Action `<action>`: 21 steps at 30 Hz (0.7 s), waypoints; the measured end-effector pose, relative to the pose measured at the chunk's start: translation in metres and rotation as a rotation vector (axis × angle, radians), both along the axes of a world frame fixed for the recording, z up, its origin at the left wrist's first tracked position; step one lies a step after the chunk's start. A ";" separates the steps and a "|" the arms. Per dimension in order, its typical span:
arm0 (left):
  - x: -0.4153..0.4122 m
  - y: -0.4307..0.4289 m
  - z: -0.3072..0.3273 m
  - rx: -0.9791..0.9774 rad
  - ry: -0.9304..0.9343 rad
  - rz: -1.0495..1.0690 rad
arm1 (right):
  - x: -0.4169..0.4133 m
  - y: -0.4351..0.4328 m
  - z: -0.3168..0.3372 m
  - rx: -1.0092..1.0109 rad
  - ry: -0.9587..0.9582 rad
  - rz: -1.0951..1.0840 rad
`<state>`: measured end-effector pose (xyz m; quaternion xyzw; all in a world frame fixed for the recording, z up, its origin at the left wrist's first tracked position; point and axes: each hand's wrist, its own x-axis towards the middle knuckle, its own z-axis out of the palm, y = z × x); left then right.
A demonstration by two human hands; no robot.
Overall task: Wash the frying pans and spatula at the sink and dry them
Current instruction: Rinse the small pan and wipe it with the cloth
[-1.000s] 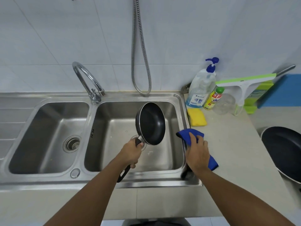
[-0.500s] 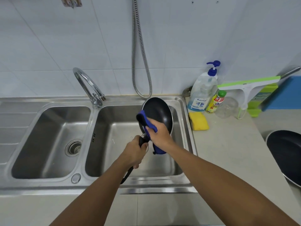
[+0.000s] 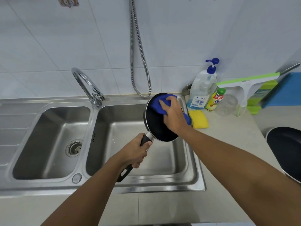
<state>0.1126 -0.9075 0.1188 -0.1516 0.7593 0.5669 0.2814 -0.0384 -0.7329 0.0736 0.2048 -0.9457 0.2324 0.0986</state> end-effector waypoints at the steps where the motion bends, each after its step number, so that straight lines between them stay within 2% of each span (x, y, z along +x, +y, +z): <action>1: -0.003 0.000 0.000 -0.011 0.011 -0.010 | 0.006 -0.011 -0.001 -0.106 -0.034 0.056; 3: -0.008 -0.002 0.000 -0.044 0.023 -0.002 | 0.024 -0.023 -0.002 -0.201 -0.108 0.229; 5: -0.010 -0.007 -0.001 -0.053 0.011 0.040 | 0.039 -0.019 -0.009 -0.115 -0.156 0.391; 7: -0.008 -0.015 -0.005 0.002 -0.035 0.108 | 0.045 -0.004 -0.022 -0.003 -0.175 0.453; 9: -0.003 -0.022 -0.008 0.060 -0.068 0.144 | 0.044 0.013 -0.034 0.118 -0.109 0.438; 11: 0.003 -0.025 -0.007 0.079 -0.072 0.137 | 0.034 0.027 -0.040 0.163 -0.126 0.328; 14: 0.007 -0.021 -0.005 0.034 -0.072 0.067 | 0.015 0.030 -0.042 0.155 -0.153 0.087; 16: 0.007 -0.016 -0.007 0.006 -0.064 0.039 | 0.009 0.018 -0.036 0.066 -0.155 -0.004; 18: 0.004 -0.011 -0.010 -0.018 -0.047 0.013 | 0.011 -0.001 -0.028 -0.066 -0.193 -0.004; 21: -0.005 -0.012 -0.012 -0.052 -0.006 0.013 | 0.033 -0.028 -0.021 -0.189 -0.232 0.205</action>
